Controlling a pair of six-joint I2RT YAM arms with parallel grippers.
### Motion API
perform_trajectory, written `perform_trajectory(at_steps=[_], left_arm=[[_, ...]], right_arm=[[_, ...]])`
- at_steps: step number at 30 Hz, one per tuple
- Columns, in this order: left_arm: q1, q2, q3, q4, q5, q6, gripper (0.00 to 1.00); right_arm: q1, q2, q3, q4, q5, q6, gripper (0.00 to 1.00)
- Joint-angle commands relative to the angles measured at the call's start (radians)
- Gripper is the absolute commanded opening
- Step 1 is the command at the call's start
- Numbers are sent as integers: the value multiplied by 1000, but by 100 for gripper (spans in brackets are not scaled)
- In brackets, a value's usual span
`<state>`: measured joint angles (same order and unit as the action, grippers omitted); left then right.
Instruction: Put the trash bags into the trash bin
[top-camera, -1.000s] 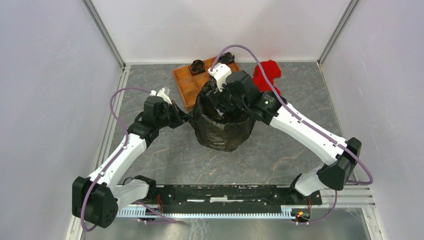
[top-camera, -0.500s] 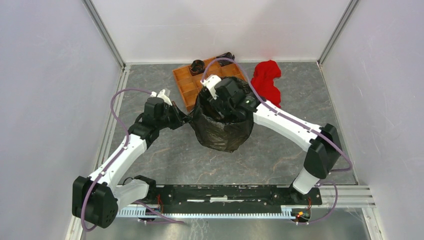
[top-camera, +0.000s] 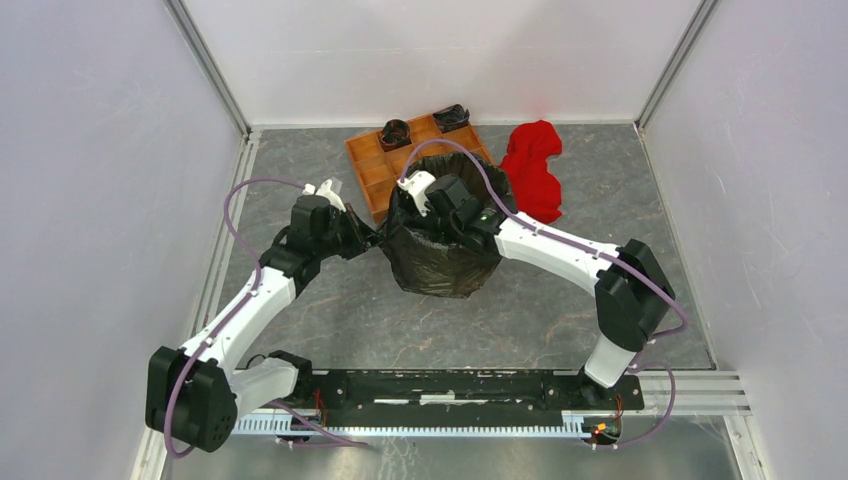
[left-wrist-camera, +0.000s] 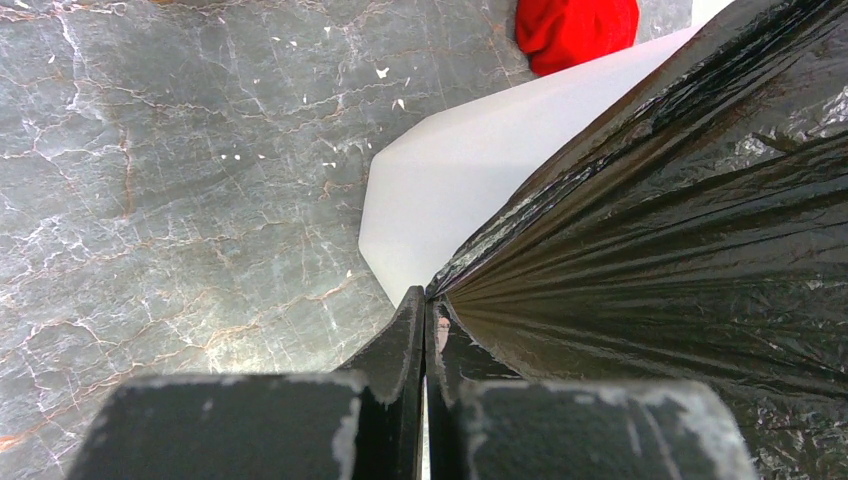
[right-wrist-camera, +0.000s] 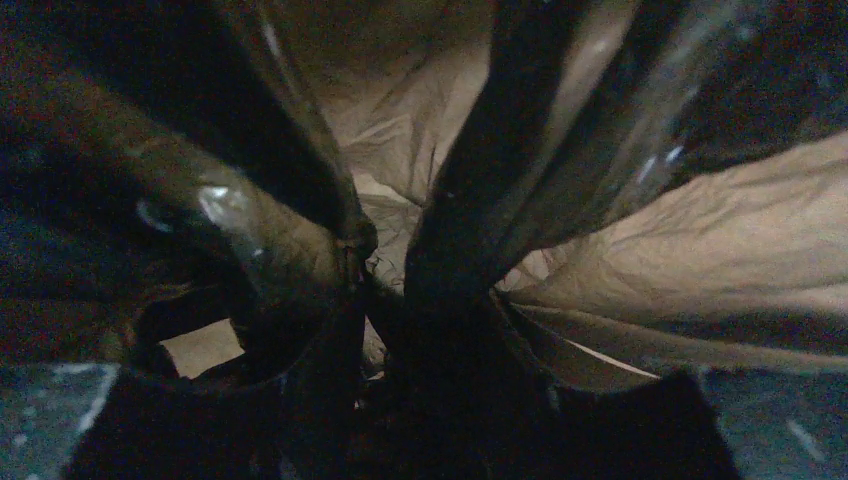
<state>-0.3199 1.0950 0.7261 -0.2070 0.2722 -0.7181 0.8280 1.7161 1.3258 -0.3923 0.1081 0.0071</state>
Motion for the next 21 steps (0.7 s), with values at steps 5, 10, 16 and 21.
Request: perform_trajectory(at_steps=[5, 10, 16, 21], left_arm=[[5, -30, 21, 23, 38, -25, 8], [5, -41, 23, 10, 30, -22, 14], [5, -36, 4, 21, 25, -22, 23], [5, -50, 8, 5, -3, -9, 28]], right_arm=[[-43, 44, -56, 97, -101, 43, 51], [-52, 95, 36, -59, -130, 58, 53], [-53, 65, 88, -204, -114, 56, 57], [-52, 48, 126, -213, -126, 45, 63]])
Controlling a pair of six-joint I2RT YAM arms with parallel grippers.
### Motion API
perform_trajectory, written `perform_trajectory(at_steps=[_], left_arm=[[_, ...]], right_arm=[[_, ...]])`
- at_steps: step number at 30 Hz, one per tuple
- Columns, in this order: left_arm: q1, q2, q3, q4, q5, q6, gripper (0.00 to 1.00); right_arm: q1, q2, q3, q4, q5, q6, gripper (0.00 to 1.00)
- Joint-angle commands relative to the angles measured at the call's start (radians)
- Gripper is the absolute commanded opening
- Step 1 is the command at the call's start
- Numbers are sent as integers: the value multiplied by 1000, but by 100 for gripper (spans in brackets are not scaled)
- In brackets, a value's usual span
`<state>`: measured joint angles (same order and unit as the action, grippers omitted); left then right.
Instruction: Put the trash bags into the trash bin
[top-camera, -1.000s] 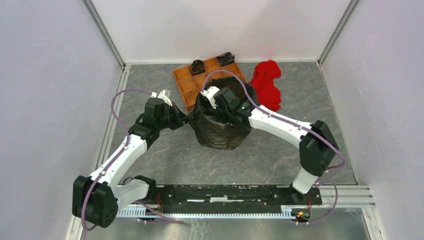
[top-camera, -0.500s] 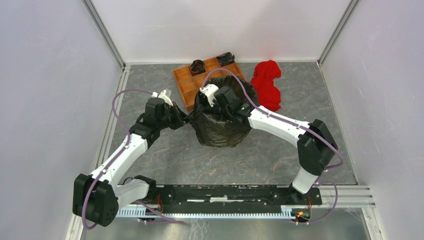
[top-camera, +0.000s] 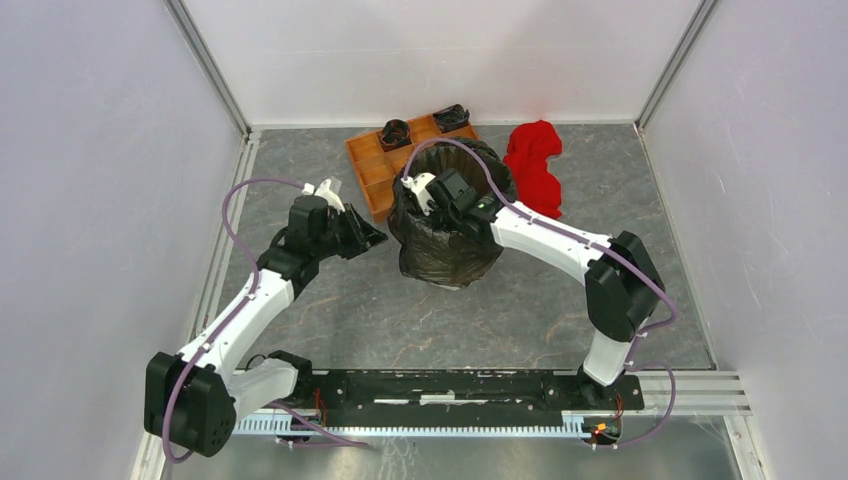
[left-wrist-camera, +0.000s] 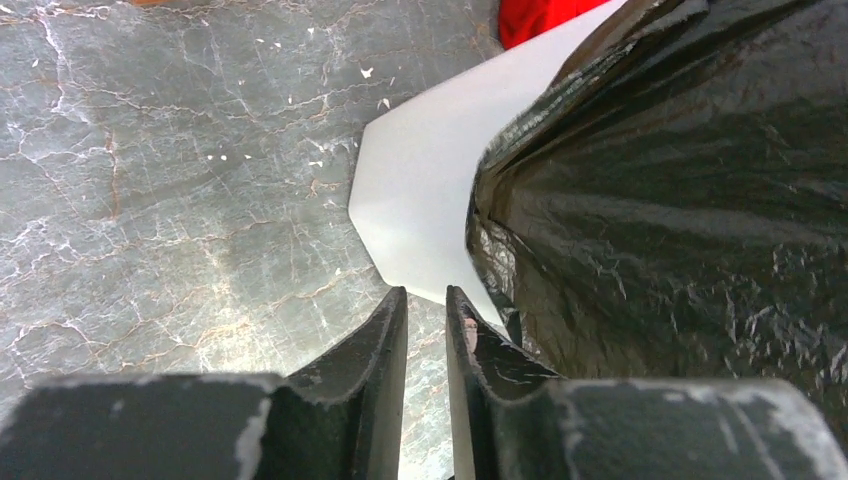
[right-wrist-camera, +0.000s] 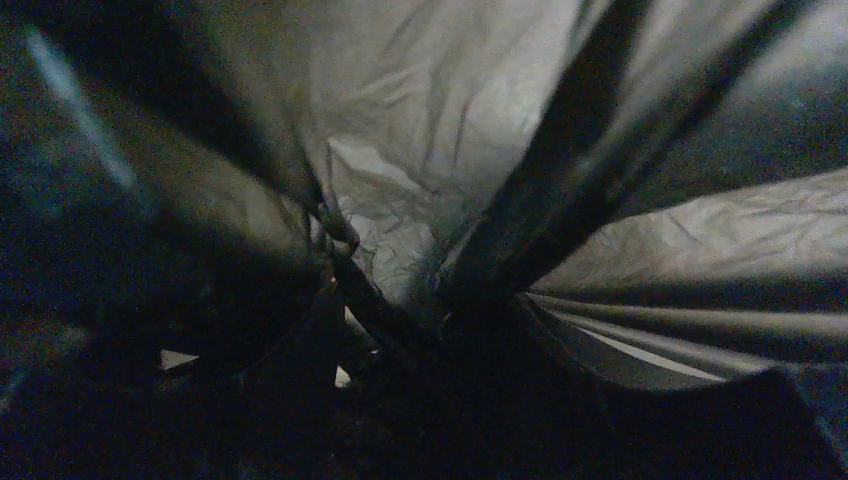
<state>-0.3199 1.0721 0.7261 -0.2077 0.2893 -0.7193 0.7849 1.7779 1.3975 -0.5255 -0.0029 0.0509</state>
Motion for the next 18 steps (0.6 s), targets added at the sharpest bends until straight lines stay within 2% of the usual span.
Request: perform_trajectory(at_steps=[1, 11, 18], left_arm=[[6, -34, 13, -7, -29, -1, 29], [5, -195, 12, -172, -146, 63, 46], [6, -196, 104, -223, -91, 81, 48]], right_arm=[[-9, -10, 80, -84, -32, 2, 63], [1, -65, 218, -130, 28, 25, 71], [0, -54, 230, -162, 33, -7, 74]])
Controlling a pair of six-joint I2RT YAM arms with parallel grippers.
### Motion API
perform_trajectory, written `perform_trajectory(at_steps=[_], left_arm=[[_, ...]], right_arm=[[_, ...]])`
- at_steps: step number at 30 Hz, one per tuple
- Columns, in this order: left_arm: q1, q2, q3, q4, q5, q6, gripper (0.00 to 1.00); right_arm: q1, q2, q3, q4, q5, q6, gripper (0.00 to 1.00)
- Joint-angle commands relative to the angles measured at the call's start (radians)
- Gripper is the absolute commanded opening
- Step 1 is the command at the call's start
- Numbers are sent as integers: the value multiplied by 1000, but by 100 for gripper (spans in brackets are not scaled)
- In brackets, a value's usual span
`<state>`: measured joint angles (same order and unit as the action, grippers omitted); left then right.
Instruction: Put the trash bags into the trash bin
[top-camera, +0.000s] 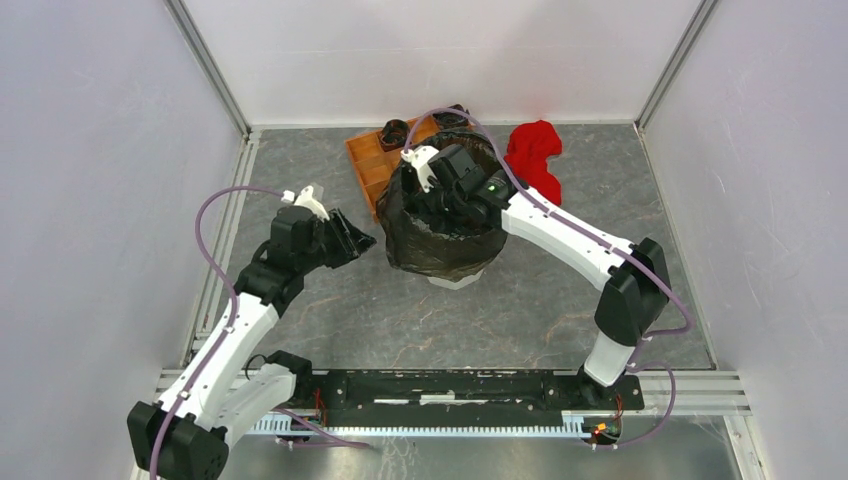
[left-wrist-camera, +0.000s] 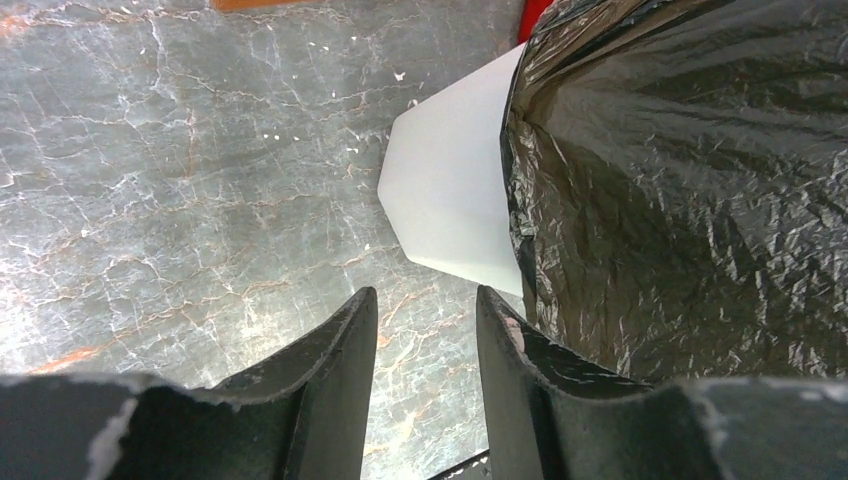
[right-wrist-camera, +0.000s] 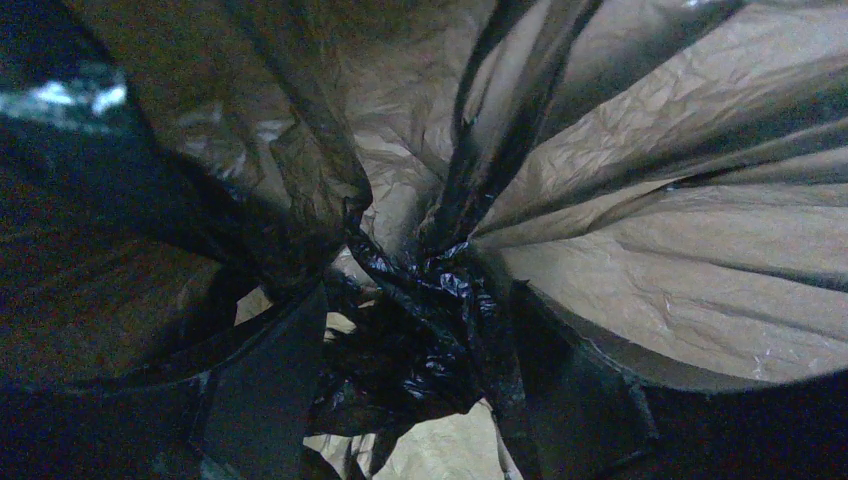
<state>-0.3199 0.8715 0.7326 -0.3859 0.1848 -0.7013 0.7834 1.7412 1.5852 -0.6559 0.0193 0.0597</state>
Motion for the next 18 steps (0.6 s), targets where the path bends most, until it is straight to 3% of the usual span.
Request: perform_trajectory(at_steps=[1, 4, 7, 14, 18], left_arm=[[5, 4, 119, -58, 13, 70, 48], [5, -9, 170, -86, -8, 85, 52], [5, -15, 189, -72, -18, 84, 66], [5, 111, 194, 29, -56, 76, 70], [5, 228, 174, 144, -4, 46, 69]], right_arm=[[3, -23, 35, -30, 11, -16, 74], [2, -63, 6, -6, 13, -14, 73], [2, -88, -6, 1, 5, -19, 73], [2, -126, -55, 13, -14, -19, 74], [2, -143, -51, -3, -13, -18, 74]])
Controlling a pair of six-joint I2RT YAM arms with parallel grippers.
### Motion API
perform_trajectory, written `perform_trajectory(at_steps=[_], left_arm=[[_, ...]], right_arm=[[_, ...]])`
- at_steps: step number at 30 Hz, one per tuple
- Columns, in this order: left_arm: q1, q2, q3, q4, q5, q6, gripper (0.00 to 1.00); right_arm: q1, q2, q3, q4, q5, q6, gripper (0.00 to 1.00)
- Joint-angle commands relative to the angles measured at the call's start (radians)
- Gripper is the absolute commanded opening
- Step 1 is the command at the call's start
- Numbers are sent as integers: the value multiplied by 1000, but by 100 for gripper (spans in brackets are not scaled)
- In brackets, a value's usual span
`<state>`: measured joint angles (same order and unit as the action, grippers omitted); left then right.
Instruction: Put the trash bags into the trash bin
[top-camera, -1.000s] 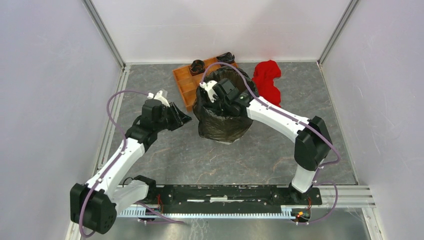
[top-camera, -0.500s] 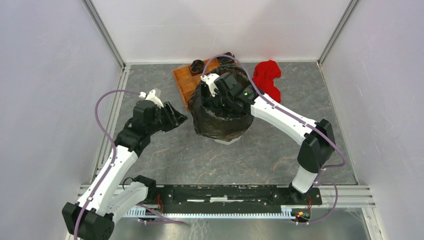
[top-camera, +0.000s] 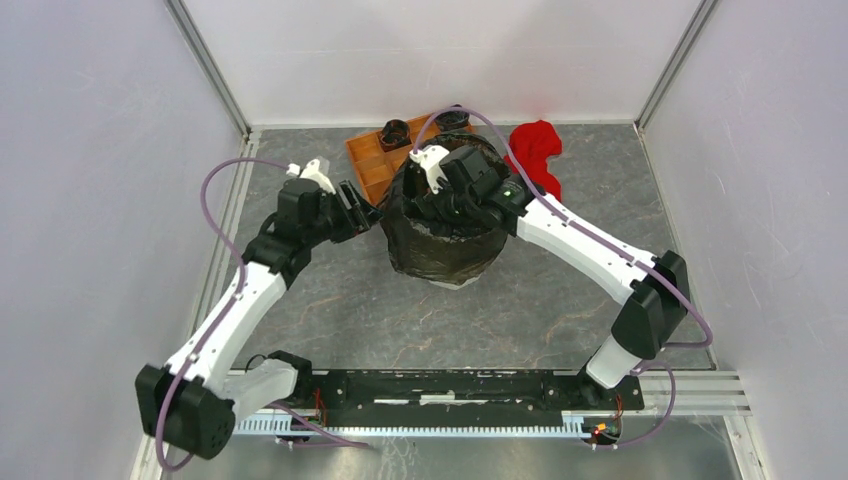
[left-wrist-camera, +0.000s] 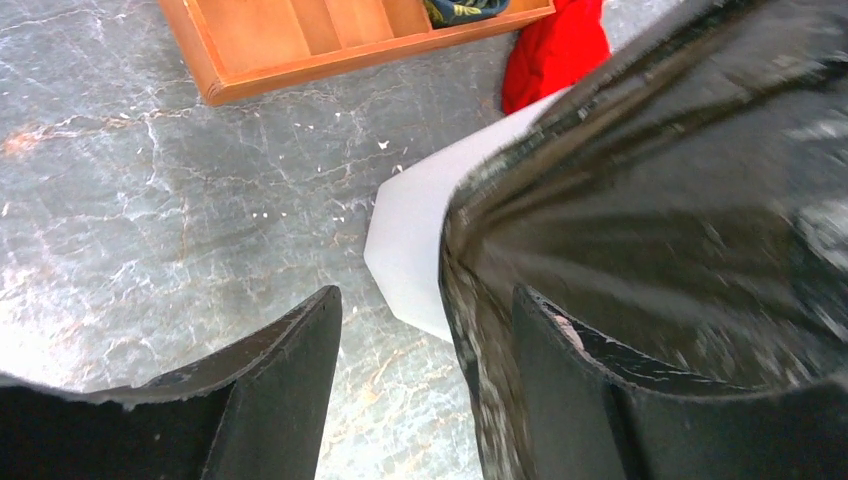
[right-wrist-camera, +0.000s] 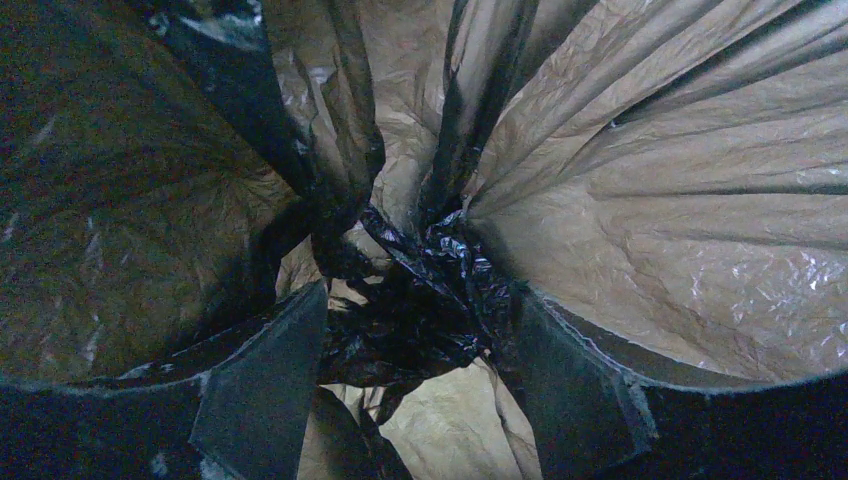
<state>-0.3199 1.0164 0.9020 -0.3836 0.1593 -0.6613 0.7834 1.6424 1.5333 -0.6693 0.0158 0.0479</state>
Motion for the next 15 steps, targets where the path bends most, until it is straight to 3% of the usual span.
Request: perform_trajectory(at_steps=[1, 7, 15], left_arm=[[5, 115, 1, 158, 32, 4, 68], [6, 189, -77, 239, 54, -5, 65], [6, 180, -121, 212, 52, 20, 67]], right_arm=[[2, -55, 2, 7, -1, -7, 74], [3, -130, 60, -7, 58, -18, 79], [3, -216, 144, 14, 171, -32, 91]])
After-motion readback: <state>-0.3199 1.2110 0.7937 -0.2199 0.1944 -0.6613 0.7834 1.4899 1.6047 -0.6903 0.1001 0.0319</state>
